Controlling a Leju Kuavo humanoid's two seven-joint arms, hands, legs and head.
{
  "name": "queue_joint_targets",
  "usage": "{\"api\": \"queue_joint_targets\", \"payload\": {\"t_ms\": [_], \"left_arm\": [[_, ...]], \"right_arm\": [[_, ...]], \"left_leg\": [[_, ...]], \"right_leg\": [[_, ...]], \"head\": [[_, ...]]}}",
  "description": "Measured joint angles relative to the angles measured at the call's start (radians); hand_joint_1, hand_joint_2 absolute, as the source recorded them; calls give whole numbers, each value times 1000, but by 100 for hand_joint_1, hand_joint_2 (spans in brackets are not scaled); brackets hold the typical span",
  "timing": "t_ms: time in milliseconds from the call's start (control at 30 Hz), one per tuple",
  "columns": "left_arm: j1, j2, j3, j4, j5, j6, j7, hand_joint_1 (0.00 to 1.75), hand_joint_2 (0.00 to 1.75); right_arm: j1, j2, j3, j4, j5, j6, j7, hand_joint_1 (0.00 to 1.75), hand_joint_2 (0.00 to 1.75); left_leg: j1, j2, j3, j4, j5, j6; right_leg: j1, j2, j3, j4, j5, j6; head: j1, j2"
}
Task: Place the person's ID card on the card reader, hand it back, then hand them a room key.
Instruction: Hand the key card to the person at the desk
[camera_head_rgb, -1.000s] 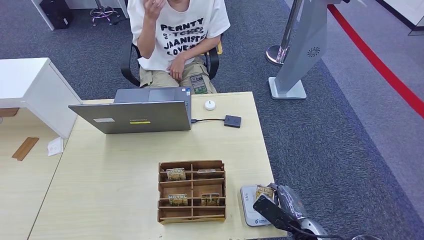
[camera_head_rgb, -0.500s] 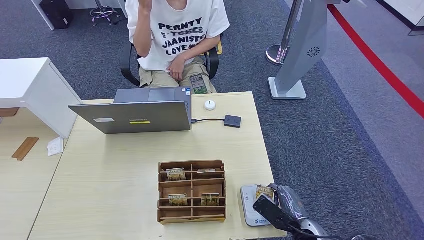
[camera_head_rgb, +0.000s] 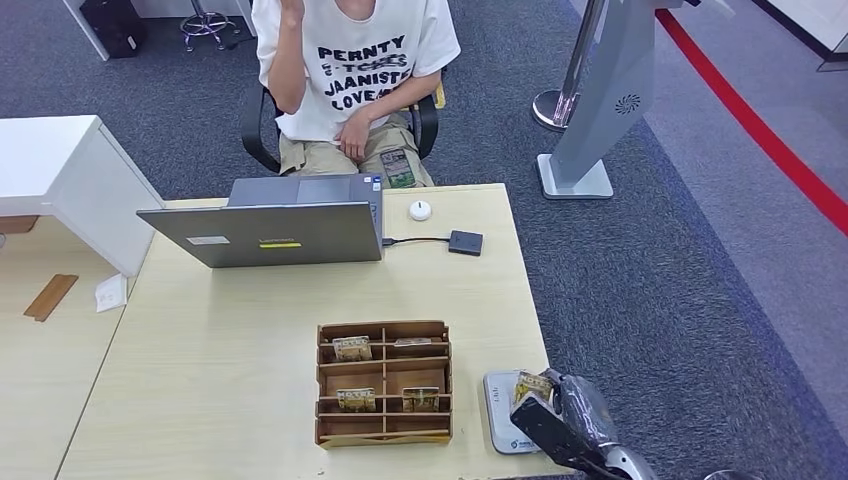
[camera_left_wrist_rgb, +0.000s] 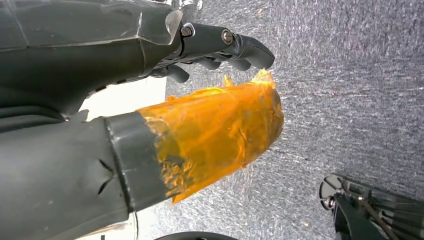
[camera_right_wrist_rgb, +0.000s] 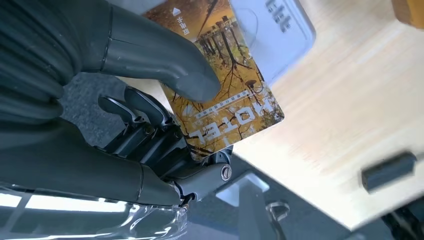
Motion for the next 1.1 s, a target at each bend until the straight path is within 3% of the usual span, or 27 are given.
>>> {"api": "queue_joint_targets", "payload": {"t_ms": [200,367,500,733,1100], "left_arm": [[0,-7,0,0,7,11,-3,0,0],[-1,-12,0,0,-5,12,-3,0,0],[-1,-14,0,0,-13,13,-3,0,0],[-1,-16,0,0,-22,13,-1,0,0],[-2,-15,0,0,-62,10,3,0,0]], "right_arm": [[66,159,-142,-141,-77,-139,-206,175,175],[103,274,-248,-261,-186,-144,-317,175,175],[114,337,-305,-323,-226,-141,-348,175,175],[124,386,-348,-369,-238,-130,-368,175,175],[108,410,-347,-384,-208,-88,-392,175,175]], "left_leg": [[0,0,-1,0,0,0],[1,0,-2,-1,0,0],[0,0,-2,-1,0,0],[0,0,-2,0,0,0],[1,0,-2,-1,0,0]], "right_leg": [[0,0,-2,0,0,0],[1,0,-3,0,0,0],[0,0,-3,0,0,0],[0,1,-3,0,0,0],[0,1,-3,1,0,0]], "head": [[0,0],[0,0],[0,0],[0,0],[0,0]]}}
